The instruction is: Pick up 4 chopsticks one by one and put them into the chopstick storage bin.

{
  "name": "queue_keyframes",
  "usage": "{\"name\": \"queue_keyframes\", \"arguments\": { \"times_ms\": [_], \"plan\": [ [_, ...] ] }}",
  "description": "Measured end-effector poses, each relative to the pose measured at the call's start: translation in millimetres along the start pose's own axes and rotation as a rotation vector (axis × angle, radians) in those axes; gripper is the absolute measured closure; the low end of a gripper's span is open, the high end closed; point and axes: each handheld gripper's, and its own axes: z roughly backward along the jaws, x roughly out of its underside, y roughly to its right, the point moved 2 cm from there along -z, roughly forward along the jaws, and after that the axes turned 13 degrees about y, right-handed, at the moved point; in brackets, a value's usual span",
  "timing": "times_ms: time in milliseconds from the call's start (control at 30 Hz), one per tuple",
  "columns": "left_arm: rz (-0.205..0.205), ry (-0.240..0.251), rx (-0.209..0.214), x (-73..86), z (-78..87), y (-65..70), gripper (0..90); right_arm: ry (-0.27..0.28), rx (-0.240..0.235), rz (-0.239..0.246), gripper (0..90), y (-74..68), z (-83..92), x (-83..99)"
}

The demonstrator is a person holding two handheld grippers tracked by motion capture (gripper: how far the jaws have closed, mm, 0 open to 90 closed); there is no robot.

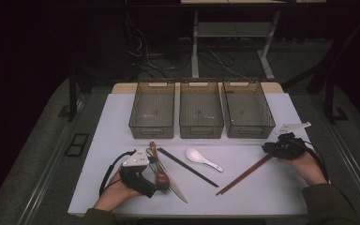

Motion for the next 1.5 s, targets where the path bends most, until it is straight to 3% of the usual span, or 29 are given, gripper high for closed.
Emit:
{"name": "queue_keyframes", "arguments": {
  "times_ms": [33,100,267,300,500,700,833,900,1033,1233,1500],
  "plan": [
    [0.001,0.001,0.0,0.0,-0.1,0.2,0.0,0.008,-0.055,0.016,64.1,-6.0,2.4,-4.2],
    [-0.004,-0.004,0.005,0.1,-0.4,0.1,0.0,0.005,-0.077,0.039,62.1,-9.6,3.3,-6.1],
    [-0.006,-0.002,0.009,-0.2,-0.4,0.6,0.0,-0.01,-0.191,0.138,53.7,-27.1,5.9,-12.7],
    [-0.005,0.001,0.009,-0.3,-0.2,0.5,0.0,-0.01,-0.231,0.162,51.7,-33.9,6.2,-15.2],
    [-0.006,0.003,0.009,-0.2,-0.1,0.5,0.0,-0.042,-0.304,0.245,45.6,-52.1,4.8,-19.3],
    [-0.005,0.005,0.009,-0.3,0.0,0.7,0.0,-0.064,-0.356,0.297,41.7,-58.1,1.5,-18.5],
    [-0.012,-0.005,0.012,-0.1,-0.6,1.0,0.0,-0.085,-0.393,0.327,41.0,-68.6,-0.2,-19.7],
    [-0.013,-0.006,0.014,0.0,-0.7,1.1,0.0,-0.107,-0.411,0.375,41.0,-74.2,-2.6,-21.0],
    [-0.013,-0.006,0.014,0.0,-0.7,1.0,0.0,-0.131,-0.463,0.419,41.9,-88.3,-7.3,-22.7],
    [-0.012,-0.006,0.014,0.1,-0.6,1.0,0.0,-0.162,-0.528,0.506,50.3,-115.9,-19.4,-20.5],
    [-0.012,-0.009,0.012,0.1,0.0,1.0,0.0,-0.2,-0.558,0.552,59.3,-123.0,-26.1,-15.9]
  ]
}}
